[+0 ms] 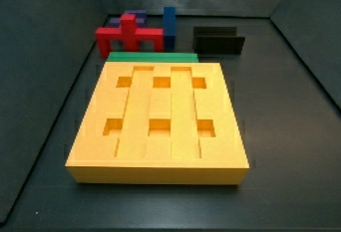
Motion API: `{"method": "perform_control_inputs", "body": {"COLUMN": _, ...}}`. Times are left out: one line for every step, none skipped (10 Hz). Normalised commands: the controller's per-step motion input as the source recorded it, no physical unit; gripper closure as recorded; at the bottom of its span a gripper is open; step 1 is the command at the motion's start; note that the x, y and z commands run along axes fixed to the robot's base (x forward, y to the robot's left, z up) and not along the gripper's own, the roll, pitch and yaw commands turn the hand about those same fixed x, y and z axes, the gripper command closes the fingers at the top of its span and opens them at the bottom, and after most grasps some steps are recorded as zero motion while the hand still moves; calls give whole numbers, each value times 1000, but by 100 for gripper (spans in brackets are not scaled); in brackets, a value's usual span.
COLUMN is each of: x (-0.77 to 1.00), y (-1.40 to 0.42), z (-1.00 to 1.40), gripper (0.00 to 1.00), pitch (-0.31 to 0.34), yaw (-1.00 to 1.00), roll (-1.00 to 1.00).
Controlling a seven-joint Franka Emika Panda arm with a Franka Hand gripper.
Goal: Pick up the green object. Move up. Move to above the board. Insert the green object.
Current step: Pick up the green object.
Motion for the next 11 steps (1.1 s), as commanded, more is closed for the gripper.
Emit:
{"method": "perform_control_inputs", "body": {"x": 26, "y": -554, "z": 0, "gripper": 0, "pitch": -57, "yaw": -611, "roll": -47}}
{"method": "perform_control_inputs", "body": {"x": 20, "y": -483, "z": 0, "gripper": 0, "pitch": -46, "yaw": -723, "roll": -1}}
{"method": "perform_control_inputs", "body": {"x": 26, "y": -489, "z": 0, "gripper": 0, "pitch": 0, "yaw": -777, "roll": 0}}
{"method": "perform_control_inputs", "body": {"x": 63, "y": -466, "z": -26, "gripper": 0, "pitch": 0, "yaw": -769, "roll": 27}}
{"method": "perform_control_inputs", "body": {"x": 63, "y": -420, "z": -17, "gripper": 0, "pitch": 0, "yaw": -766, "roll": 43}}
{"method": "perform_control_inputs", "body": {"x": 40, "y": -394, "z": 0, "gripper": 0, "pitch": 0, "yaw": -797, "roll": 39}}
{"method": "perform_control_inputs", "body": {"x": 31, "y": -377, "z": 0, "gripper": 0, "pitch": 0, "yaw": -829, "roll": 33}}
{"method": "perform_control_inputs", "body": {"x": 46, "y": -343, "z": 0, "gripper": 0, "pitch": 0, "yaw": -846, "roll": 26}}
{"method": "perform_control_inputs", "body": {"x": 26, "y": -311, "z": -54, "gripper": 0, "pitch": 0, "yaw": -897, "roll": 0}}
{"method": "perform_control_inputs", "body": {"x": 0, "y": -257, "z": -63, "gripper": 0, "pitch": 0, "yaw": -940, "roll": 0}}
{"method": "perform_control_inputs", "body": {"x": 0, "y": -240, "z": -57, "gripper": 0, "pitch": 0, "yaw": -949, "roll": 0}}
